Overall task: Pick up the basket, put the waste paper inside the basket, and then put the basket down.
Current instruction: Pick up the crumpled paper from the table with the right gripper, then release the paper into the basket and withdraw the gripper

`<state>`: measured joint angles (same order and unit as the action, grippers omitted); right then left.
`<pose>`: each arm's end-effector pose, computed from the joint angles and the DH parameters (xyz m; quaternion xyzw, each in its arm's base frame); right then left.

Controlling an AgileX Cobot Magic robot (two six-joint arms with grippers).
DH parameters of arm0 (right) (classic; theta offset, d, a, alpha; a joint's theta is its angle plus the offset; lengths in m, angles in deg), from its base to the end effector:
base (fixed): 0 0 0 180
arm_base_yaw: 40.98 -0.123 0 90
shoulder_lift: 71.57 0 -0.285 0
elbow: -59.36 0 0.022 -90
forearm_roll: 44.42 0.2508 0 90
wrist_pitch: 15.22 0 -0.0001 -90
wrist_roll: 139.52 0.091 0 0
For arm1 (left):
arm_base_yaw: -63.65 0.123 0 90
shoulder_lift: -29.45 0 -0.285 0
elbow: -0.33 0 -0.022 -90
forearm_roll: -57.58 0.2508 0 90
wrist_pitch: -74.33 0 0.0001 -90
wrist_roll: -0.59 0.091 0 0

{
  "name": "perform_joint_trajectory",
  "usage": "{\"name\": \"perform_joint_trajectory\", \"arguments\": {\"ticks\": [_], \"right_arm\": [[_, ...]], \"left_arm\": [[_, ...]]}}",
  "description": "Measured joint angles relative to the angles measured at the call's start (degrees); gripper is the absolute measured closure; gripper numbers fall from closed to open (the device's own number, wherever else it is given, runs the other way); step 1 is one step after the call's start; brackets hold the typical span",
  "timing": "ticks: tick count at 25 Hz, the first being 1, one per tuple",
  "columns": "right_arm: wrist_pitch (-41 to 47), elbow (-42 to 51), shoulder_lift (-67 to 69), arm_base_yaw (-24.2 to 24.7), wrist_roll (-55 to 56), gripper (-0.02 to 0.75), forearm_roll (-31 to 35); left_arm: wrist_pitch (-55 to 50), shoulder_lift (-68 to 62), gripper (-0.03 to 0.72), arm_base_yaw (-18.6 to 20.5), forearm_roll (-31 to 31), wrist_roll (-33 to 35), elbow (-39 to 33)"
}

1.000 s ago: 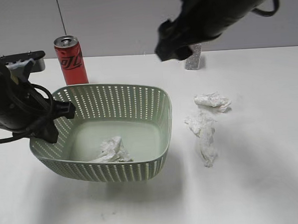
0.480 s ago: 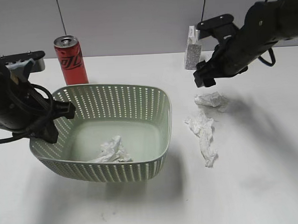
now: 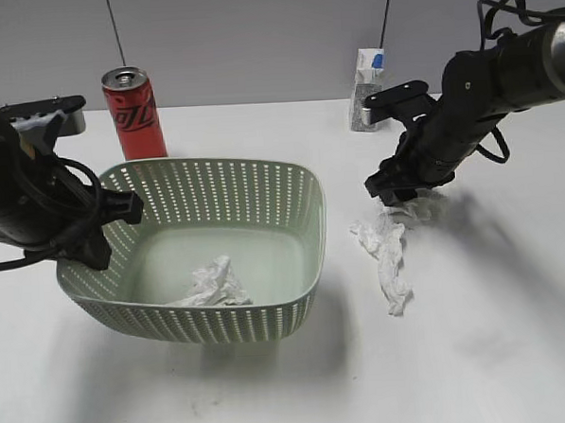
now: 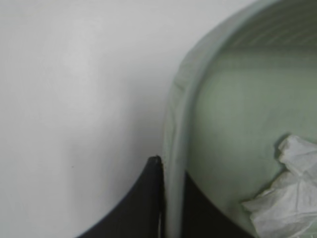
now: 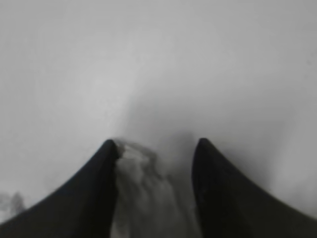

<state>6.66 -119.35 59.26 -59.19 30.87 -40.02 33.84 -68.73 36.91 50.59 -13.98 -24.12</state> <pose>0.4048 0.1359 0.1050 -0.2035 0.9527 0.0387 0.2225 0.2559 -0.1370 0.2017 0.0648 0.9860 -0.0947 0.1209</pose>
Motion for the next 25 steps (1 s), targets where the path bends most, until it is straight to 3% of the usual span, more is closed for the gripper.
{"name": "perform_joint_trajectory", "arguments": {"ticks": [3,6,9,14,18,23,25], "right_arm": [[5.0,-1.0,-0.4,-0.1,0.0,0.621,0.0],[9.2,-2.5,-1.8,-0.1,0.0,0.729,0.0],[11.2,-5.4,-6.5,0.0,-0.9,0.745,2.4],[14.2,-9.9,-17.7,-2.4,-11.2,0.745,15.6],[17.0,-10.2,-23.5,-10.3,-15.2,0.745,23.0],[17.5,-7.6,-23.6,-20.3,-16.1,0.738,23.7],[16.6,-5.1,-22.9,-23.5,-17.4,0.682,22.8]], "left_arm": [[0.0,0.0,0.689,0.0,0.0,0.0,0.0],[0.0,0.0,0.689,0.0,0.0,0.0,0.0],[0.1,0.0,0.689,0.0,0.0,0.0,0.0],[0.1,0.0,0.689,0.0,0.0,0.0,0.0],[0.1,0.0,0.689,0.0,0.0,0.0,0.0],[0.2,0.0,0.689,0.0,0.0,0.0,0.0],[0.2,0.0,0.689,0.0,0.0,0.0,0.0]]}}
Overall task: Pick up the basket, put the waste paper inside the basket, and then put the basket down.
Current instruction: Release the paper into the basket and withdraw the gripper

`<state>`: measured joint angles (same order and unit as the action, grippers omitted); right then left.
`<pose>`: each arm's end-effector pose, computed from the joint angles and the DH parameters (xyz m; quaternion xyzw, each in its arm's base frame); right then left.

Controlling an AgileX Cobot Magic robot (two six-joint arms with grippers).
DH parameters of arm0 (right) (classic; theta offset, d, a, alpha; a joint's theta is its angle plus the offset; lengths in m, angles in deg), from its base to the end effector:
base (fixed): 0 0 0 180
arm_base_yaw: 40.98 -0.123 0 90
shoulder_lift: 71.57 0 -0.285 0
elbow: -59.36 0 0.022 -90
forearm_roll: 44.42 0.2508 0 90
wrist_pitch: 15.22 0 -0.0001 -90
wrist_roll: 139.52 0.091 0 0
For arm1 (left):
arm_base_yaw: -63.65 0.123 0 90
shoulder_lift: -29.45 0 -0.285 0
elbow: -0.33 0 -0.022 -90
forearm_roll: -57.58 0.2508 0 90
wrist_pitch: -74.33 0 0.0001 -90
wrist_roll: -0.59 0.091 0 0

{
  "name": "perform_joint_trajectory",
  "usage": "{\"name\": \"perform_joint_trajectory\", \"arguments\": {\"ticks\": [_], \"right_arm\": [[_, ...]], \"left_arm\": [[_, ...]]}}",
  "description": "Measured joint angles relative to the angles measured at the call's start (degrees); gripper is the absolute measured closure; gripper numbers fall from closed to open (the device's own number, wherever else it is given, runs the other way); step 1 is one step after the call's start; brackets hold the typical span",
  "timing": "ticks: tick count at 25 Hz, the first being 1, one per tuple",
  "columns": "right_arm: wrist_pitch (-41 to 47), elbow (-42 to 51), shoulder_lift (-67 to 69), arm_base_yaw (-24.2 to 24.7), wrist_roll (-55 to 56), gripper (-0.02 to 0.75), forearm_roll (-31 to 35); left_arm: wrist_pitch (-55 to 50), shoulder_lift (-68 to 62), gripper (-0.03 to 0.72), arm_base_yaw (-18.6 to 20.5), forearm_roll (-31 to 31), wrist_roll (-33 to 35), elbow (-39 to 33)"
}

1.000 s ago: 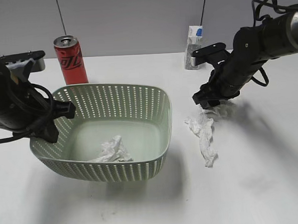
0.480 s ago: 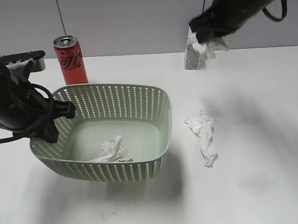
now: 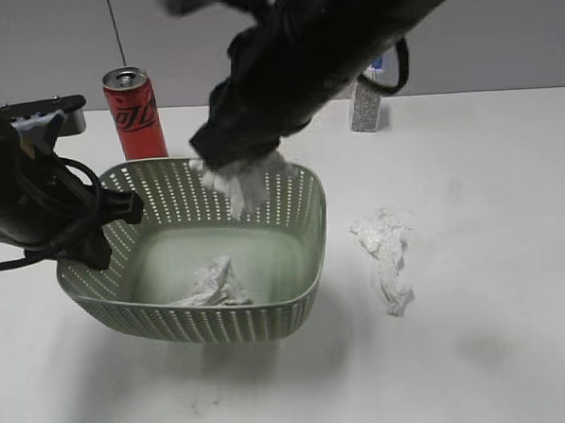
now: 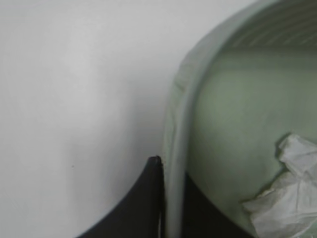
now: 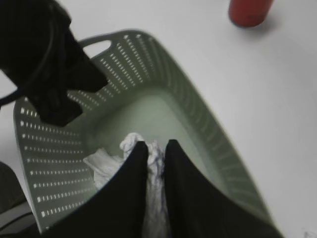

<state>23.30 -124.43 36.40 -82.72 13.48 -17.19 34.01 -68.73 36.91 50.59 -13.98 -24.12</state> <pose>0.2760 0.2811 0.2876 -0.4145 0.8321 0.2360 0.2829 0.2562 -0.1371 0.2017 0.0647 0.9858 -0.0951 0.1223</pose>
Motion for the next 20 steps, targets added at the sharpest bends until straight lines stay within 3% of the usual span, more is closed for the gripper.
{"name": "perform_joint_trajectory", "arguments": {"ticks": [2,5,8,11,14,20], "right_arm": [[-2.1,2.4,0.8,-1.9,-1.5,0.573,-0.4],[-4.6,4.2,1.5,-2.8,-1.9,0.307,-1.0],[-6.1,3.9,1.1,-2.3,0.5,0.12,-5.3],[-4.8,2.0,-0.8,-0.3,9.9,0.092,-15.7],[-1.8,0.9,-3.5,5.4,17.1,0.092,-23.0],[-1.6,10.2,-3.4,18.6,19.7,0.136,-24.5]], "left_arm": [[0.0,0.0,0.689,0.0,0.0,0.0,0.0],[0.0,0.0,0.689,0.0,0.0,0.0,0.0],[0.0,0.0,0.689,0.0,0.0,0.0,0.0],[0.0,0.0,0.689,0.0,0.0,0.0,0.0],[-0.1,0.0,0.689,0.0,0.0,0.0,0.0],[-0.1,0.0,0.689,0.0,0.0,0.0,0.0]]}}
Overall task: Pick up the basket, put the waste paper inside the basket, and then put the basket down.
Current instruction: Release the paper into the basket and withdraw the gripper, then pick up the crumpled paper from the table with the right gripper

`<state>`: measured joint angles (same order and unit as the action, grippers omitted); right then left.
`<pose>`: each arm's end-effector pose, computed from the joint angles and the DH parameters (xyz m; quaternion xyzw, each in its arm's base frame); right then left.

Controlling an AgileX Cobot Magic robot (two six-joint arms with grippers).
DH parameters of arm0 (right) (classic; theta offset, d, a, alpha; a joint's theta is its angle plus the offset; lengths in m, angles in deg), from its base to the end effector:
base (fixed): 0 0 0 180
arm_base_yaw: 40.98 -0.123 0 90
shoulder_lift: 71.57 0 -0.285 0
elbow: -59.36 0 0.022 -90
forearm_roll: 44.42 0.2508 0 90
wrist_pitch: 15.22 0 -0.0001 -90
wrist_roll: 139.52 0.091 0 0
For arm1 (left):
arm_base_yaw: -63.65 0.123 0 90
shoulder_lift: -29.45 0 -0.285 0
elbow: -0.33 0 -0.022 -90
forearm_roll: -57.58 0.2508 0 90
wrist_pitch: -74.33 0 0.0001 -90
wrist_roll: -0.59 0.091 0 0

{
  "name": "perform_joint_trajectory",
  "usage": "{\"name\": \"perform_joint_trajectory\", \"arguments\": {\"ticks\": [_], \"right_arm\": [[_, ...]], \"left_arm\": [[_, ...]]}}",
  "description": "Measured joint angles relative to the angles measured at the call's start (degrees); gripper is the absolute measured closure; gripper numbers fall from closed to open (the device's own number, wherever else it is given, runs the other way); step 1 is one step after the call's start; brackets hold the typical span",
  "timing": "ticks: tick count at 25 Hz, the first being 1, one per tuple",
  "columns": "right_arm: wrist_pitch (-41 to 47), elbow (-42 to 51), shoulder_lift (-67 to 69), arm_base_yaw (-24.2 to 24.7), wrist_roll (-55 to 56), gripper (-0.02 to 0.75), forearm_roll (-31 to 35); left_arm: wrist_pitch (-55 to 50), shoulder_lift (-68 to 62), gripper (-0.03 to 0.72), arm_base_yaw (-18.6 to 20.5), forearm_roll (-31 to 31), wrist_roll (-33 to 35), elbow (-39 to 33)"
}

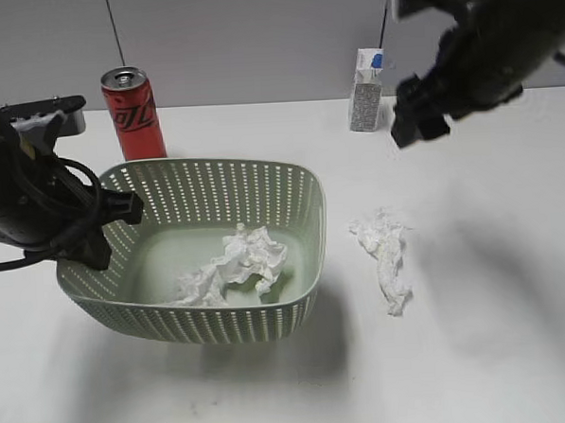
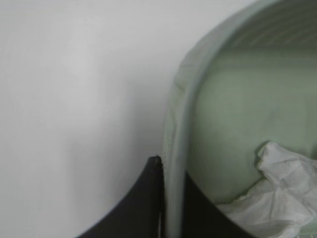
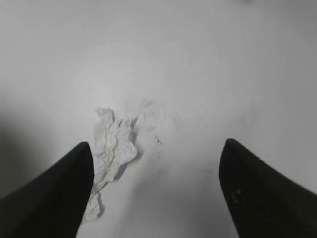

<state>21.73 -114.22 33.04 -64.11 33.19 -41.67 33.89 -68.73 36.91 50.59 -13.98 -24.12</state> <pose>0.3319 0.1446 0.2522 -0.2382 0.9311 0.0570 0.2705 0.2560 -0.1370 0.2017 0.0648 0.9860 -0.0948 0.1213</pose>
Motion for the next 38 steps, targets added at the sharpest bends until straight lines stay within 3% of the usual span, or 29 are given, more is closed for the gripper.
{"name": "perform_joint_trajectory", "arguments": {"ticks": [5,15,18,20,22,24,31,34,38], "right_arm": [[-11.3,11.8,6.8,1.1,0.0,0.157,6.0],[-17.3,12.7,16.3,-3.3,-0.3,0.165,7.4],[-17.7,12.7,16.4,-3.6,-0.4,0.26,7.1],[-17.8,12.7,16.4,-3.6,-0.4,0.421,6.3],[-17.7,12.7,16.4,-3.7,-0.4,0.63,6.1],[-17.3,12.7,15.9,-3.7,-0.4,0.712,5.4],[-15.9,13.1,1.3,-3.7,-1.2,0.744,5.6],[-15.9,13.1,-8.6,-4.5,-5.8,0.744,11.8],[-16.8,13.1,-15.6,-10.4,-13.5,0.744,20.2]], "left_arm": [[0.5,0.0,0.689,0.0,0.0,0.0,0.0],[0.7,0.0,0.689,0.0,0.0,0.0,0.0],[0.6,0.0,0.689,0.0,0.0,0.0,0.0],[0.6,0.0,0.689,0.0,0.0,0.0,0.0],[0.6,0.0,0.689,0.0,0.0,0.0,0.0],[0.6,0.0,0.689,0.0,0.0,0.0,0.0],[0.6,0.0,0.689,0.0,0.0,0.0,0.0],[0.6,0.0,0.689,0.0,0.0,0.0,0.0],[1.3,0.0,0.689,0.0,-0.1,0.0,0.0]]}}
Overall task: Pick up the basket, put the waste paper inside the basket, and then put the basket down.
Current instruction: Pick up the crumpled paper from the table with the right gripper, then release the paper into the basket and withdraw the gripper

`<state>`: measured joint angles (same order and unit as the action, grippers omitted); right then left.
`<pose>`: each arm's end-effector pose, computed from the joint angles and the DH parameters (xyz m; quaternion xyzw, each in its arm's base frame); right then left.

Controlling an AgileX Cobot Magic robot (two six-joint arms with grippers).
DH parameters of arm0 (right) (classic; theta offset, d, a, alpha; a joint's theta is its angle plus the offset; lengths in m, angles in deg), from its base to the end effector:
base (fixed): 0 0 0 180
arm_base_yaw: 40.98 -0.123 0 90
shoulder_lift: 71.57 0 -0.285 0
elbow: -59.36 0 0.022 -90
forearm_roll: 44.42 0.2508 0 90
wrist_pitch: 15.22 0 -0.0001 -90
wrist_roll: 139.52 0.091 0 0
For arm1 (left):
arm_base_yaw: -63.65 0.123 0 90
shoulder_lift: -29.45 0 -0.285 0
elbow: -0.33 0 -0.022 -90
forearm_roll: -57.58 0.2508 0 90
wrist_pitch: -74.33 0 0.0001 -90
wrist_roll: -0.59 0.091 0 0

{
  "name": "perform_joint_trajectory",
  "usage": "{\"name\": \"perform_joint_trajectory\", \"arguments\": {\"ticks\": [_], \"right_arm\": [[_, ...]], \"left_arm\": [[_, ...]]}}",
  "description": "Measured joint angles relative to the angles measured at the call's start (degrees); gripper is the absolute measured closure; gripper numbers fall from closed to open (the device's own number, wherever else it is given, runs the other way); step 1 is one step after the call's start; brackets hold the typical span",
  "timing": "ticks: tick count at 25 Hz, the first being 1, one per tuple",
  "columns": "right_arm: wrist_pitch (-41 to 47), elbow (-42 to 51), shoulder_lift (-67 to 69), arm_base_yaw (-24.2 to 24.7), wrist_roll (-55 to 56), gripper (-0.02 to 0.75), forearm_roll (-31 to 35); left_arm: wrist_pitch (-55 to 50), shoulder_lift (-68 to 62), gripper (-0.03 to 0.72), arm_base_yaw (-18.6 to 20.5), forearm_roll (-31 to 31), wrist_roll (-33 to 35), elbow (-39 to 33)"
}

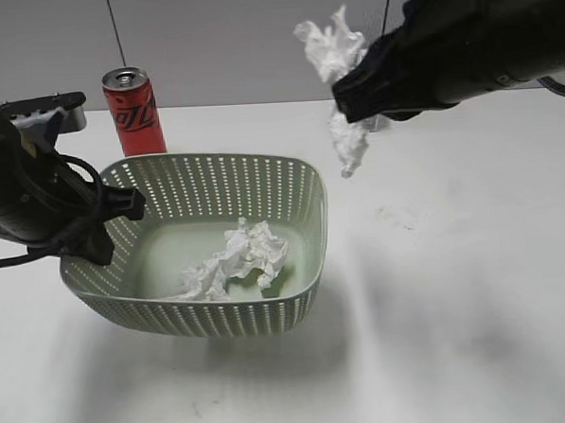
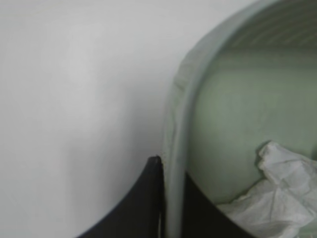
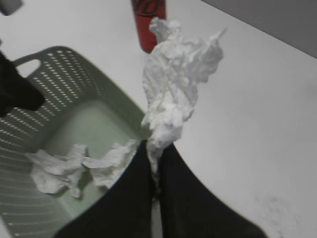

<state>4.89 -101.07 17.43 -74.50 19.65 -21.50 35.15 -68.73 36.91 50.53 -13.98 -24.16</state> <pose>0.2530 0.1822 0.2943 -0.2802 0.8492 0.1884 0.4061 0.2576 -0.1377 0.2021 0.0638 0.9844 -0.0985 0.1311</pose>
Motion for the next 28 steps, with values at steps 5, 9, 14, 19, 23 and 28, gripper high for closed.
{"name": "perform_joint_trajectory", "arguments": {"ticks": [5,9,14,19,23,28], "right_arm": [[-4.5,0.0,1.3,-8.7,-2.0,0.722,2.0],[-7.3,0.0,6.3,-12.9,-3.5,0.509,2.0],[-7.5,0.1,9.6,-13.7,-4.6,0.128,0.5],[-4.8,-2.6,8.5,-10.5,0.9,0.123,-4.8],[2.7,-3.7,6.6,-0.1,4.2,0.138,-6.9],[13.8,-3.5,2.0,12.1,4.7,0.146,-10.7]], "left_arm": [[0.4,0.0,0.689,0.0,-0.8,0.0,0.0],[0.4,0.0,0.689,0.0,-2.0,0.0,0.0],[0.4,0.0,0.689,0.0,-2.6,0.0,0.0],[0.4,0.0,0.689,0.0,-3.1,-0.3,0.0],[-0.1,-1.1,0.689,0.0,-3.0,-1.2,2.9],[-2.4,-8.8,0.689,0.0,-2.9,-2.6,10.5]]}}
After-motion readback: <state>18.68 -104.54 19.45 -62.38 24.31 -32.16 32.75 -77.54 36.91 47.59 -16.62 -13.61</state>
